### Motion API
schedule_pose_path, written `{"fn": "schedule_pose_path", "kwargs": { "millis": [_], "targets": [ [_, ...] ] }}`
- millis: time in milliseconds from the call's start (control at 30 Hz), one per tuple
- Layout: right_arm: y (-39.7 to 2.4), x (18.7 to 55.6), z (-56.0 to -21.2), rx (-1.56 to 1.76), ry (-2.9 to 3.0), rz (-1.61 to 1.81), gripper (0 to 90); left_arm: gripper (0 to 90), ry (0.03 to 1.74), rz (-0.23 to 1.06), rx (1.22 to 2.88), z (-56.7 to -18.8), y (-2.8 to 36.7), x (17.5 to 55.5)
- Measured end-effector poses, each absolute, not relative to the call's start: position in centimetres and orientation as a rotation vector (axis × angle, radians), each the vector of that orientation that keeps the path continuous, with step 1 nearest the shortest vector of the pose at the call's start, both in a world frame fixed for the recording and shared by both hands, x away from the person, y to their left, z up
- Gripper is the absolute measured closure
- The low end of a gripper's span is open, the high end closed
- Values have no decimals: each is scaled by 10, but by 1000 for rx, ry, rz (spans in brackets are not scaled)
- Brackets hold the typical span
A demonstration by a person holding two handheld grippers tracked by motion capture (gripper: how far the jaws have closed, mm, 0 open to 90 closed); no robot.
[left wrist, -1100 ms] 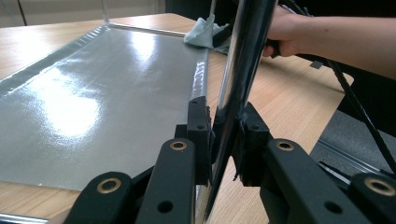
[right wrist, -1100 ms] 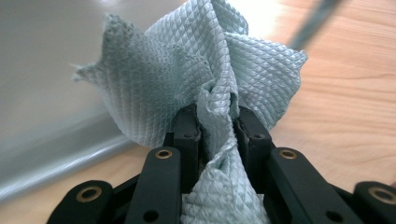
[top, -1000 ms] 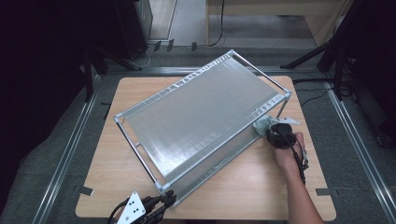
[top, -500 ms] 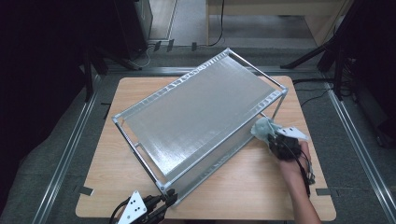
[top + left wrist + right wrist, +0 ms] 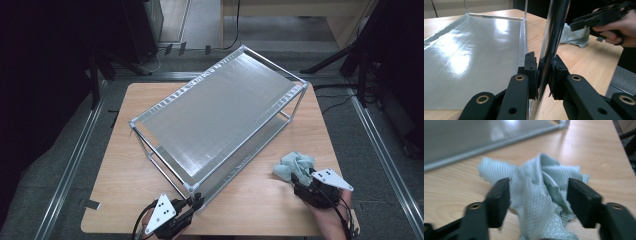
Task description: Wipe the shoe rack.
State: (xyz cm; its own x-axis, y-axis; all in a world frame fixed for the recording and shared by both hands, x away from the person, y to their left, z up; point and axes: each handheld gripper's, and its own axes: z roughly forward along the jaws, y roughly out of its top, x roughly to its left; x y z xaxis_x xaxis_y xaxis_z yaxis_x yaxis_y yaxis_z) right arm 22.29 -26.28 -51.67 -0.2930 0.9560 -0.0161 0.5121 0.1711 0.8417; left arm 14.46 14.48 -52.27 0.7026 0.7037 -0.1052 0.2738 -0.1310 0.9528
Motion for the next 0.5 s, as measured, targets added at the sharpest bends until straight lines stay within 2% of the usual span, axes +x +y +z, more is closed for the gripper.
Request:
{"fn": "schedule_pose_path", "kwargs": {
  "millis": [233,267,367,500],
  "targets": [
    [-230,201,-495,1247,1901,1133,248,791,758,434,1711,-523,133,165],
    [-221,197,-495,1224,1921,1145,249,771,746,416,1708,-523,134,165],
    [-198,190,-497,1176,1962,1181,254,636,692,410,1728,-524,143,162],
    [-166,182,-503,1112,2032,1256,288,575,716,403,1676,-523,168,157]
  ]
}}
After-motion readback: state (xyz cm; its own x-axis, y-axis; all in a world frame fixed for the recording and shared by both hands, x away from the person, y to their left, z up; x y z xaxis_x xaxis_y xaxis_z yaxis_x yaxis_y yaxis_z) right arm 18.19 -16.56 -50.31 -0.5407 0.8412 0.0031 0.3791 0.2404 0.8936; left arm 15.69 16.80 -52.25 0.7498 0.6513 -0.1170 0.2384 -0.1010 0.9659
